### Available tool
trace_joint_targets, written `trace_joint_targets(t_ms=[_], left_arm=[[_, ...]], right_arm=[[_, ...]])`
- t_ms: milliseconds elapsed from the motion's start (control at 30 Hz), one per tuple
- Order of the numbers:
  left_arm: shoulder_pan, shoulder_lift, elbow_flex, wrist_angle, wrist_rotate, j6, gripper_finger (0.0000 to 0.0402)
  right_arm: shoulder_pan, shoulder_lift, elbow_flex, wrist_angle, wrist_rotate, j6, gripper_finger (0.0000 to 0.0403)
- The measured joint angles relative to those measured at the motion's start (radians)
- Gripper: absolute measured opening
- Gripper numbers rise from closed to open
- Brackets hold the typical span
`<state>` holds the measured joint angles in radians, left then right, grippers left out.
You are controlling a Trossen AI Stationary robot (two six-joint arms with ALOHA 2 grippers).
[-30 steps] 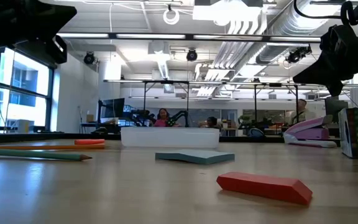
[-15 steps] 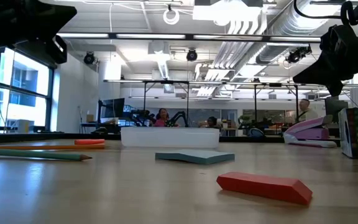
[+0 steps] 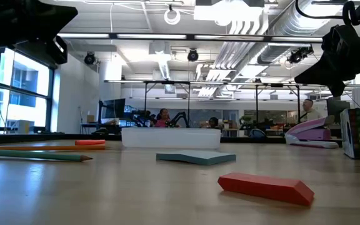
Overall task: Pack school essentials
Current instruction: Put the green scissor into the blue supply box
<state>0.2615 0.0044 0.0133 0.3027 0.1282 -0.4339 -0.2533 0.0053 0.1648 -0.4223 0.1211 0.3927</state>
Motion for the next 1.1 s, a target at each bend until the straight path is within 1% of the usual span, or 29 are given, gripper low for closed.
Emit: trace_joint_targets(t_ms=[200,333,433,833,933,1100], left_arm=[[0.0,0.0,0.0,0.0,-0.002,0.0,0.0003],[0.0,0.0,0.0,0.0,-0.007,-0.016,0.0003],[0.0,0.0,0.0,0.0,-0.009,-0.024,0.0003],[0.0,0.0,0.0,0.0,-0.009,-0.026,0.0003],[0.0,0.0,0.0,0.0,-0.009,-0.026,0.0003],[0.0,0.0,0.0,0.0,-0.009,-0.026,0.0003]], right_arm=[[0.0,0.0,0.0,0.0,0.0,-0.001,0.0002],[0.0,0.0,0.0,0.0,0.029,-0.059,0.0002],[0.0,0.0,0.0,0.0,0.031,-0.082,0.0002],[0.0,0.0,0.0,0.0,0.031,-0.078,0.0002],[0.0,0.0,0.0,0.001,0.028,-0.012,0.0002],[0.0,0.0,0.0,0.001,0.017,0.251,0.0002]])
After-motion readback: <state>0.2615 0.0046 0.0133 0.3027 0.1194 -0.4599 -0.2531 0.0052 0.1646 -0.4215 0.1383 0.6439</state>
